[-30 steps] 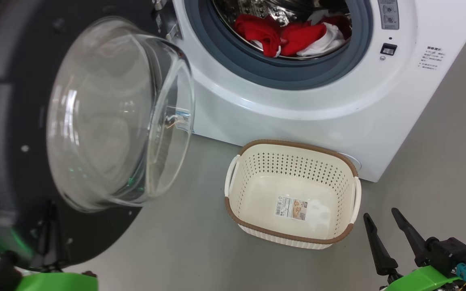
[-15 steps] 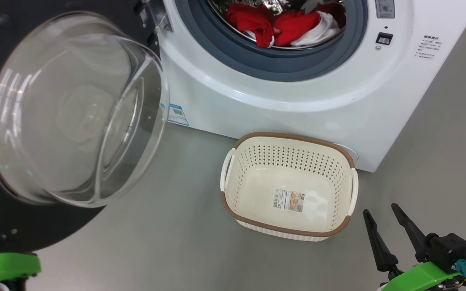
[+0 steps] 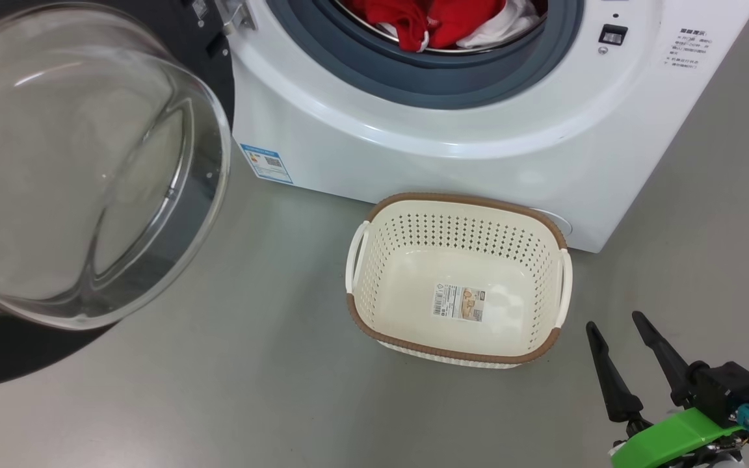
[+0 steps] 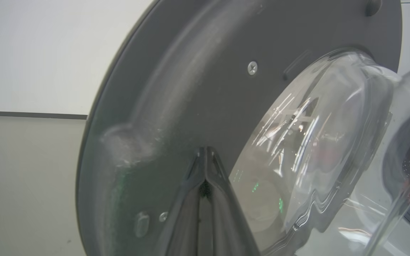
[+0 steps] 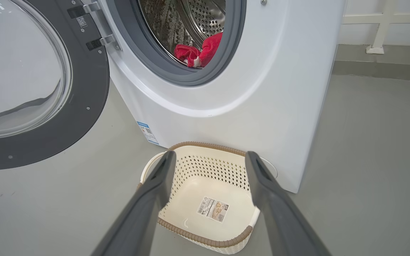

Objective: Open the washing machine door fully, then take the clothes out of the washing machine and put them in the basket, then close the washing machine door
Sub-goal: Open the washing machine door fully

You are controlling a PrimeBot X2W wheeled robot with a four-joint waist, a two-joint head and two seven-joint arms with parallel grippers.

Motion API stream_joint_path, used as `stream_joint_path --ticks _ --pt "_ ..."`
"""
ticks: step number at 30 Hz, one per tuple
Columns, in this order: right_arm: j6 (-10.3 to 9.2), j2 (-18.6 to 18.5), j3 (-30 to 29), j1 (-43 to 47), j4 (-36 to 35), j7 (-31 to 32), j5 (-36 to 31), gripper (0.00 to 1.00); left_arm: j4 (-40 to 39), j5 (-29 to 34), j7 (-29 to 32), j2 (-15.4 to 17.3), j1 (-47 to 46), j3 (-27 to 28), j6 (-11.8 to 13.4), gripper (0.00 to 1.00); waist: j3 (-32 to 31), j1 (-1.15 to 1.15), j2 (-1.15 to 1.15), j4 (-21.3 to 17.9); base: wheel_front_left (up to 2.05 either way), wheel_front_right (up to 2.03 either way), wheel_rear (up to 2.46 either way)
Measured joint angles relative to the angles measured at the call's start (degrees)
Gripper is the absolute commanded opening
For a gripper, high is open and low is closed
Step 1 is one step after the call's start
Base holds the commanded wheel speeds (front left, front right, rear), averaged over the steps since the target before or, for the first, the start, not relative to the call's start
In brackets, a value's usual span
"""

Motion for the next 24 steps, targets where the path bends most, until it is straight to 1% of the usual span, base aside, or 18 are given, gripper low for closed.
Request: stream_joint_path --ticks 4,8,19,24 --pt "0.0 -0.1 0.1 -1.1 -0.1 0.0 -0.2 1.0 2.5 -0.7 0.0 2.0 -1.5 0.7 0.0 0.0 0.6 0.0 0.0 -0.4 0.0 0.0 0.0" --pt "0.0 -0.1 0.1 -1.3 -0.1 0.0 -0.2 1.0 3.4 -2.1 0.0 2.9 -1.7 0.8 0.0 0.0 1.1 0.0 0.0 -0.7 0.0 0.0 0.0" --pt "0.0 0.2 0.1 -1.7 0.1 0.0 -0.2 1.0 3.9 -3.9 0.0 2.9 -1.8 -1.1 0.0 0.0 -0.2 0.0 0.0 -0.7 0.0 0.0 0.0" --pt "0.0 0.4 0.1 -1.8 0.4 0.0 -0.2 1.0 2.1 -4.2 0.0 2.2 1.7 -3.6 0.0 0.0 -1.4 0.0 0.0 -0.8 0.0 0.0 0.0"
